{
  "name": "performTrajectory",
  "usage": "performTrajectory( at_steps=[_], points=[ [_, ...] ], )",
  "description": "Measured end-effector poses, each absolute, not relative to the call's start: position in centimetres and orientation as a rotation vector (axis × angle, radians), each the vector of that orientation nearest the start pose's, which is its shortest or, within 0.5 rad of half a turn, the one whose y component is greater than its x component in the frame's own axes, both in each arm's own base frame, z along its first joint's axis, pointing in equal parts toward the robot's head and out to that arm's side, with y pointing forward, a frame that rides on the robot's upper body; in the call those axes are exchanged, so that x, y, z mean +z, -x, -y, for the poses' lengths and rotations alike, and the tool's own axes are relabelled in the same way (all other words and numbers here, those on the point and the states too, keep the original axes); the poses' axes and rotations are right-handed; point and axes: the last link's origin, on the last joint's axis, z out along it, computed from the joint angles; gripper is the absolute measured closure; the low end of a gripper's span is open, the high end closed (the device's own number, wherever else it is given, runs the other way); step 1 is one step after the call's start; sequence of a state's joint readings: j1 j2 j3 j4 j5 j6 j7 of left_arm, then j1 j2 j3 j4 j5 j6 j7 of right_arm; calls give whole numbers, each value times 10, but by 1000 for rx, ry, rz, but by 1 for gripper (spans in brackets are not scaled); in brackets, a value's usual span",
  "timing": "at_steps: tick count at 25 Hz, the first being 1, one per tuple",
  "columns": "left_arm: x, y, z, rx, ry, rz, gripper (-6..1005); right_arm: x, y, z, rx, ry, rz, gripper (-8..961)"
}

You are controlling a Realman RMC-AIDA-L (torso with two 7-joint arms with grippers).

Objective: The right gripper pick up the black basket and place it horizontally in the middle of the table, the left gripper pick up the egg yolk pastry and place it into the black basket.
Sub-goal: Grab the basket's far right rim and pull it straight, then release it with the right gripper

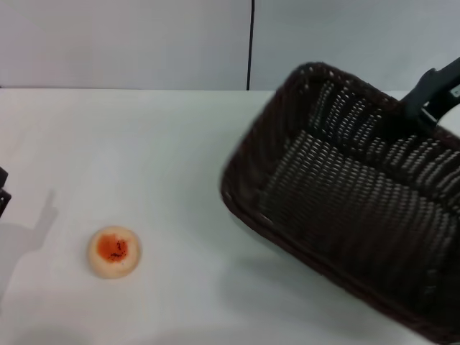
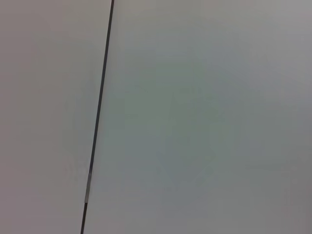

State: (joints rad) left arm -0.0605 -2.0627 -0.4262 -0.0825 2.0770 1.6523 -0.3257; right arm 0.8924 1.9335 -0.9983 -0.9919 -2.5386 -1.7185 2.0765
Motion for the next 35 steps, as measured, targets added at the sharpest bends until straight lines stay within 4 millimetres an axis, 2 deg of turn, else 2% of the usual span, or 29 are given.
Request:
performTrajectory(
  at_steps=[2,3,5,11,14,18,21,26,35],
  points=[
    [7,372,-169,-857,1544,551,187,63,-167,-408,-487,2872,-521,815],
    [7,372,-167,-861,1544,548,187,56,-164,-410,-507,2891,-395,815],
    [7,371,-164,-868,1546,544,187,52,-162,-411,-508,2898,-336,814],
    [7,368,-155,-889,1534,541,187,9,-151,-417,-550,2829,41,812],
    [7,367,-152,-900,1529,539,187,-11,-145,-417,-574,2824,175,811],
    [8,367,-151,-901,1527,533,187,-26,-138,-420,-569,2794,311,810],
    [8,367,-151,-900,1524,532,187,-34,-130,-418,-503,2808,378,809],
    [9,367,-153,-901,1519,528,187,-41,-119,-416,-402,2843,394,808],
    [9,365,-161,-913,1524,517,187,-52,-131,-413,-413,2871,327,805]
  ],
)
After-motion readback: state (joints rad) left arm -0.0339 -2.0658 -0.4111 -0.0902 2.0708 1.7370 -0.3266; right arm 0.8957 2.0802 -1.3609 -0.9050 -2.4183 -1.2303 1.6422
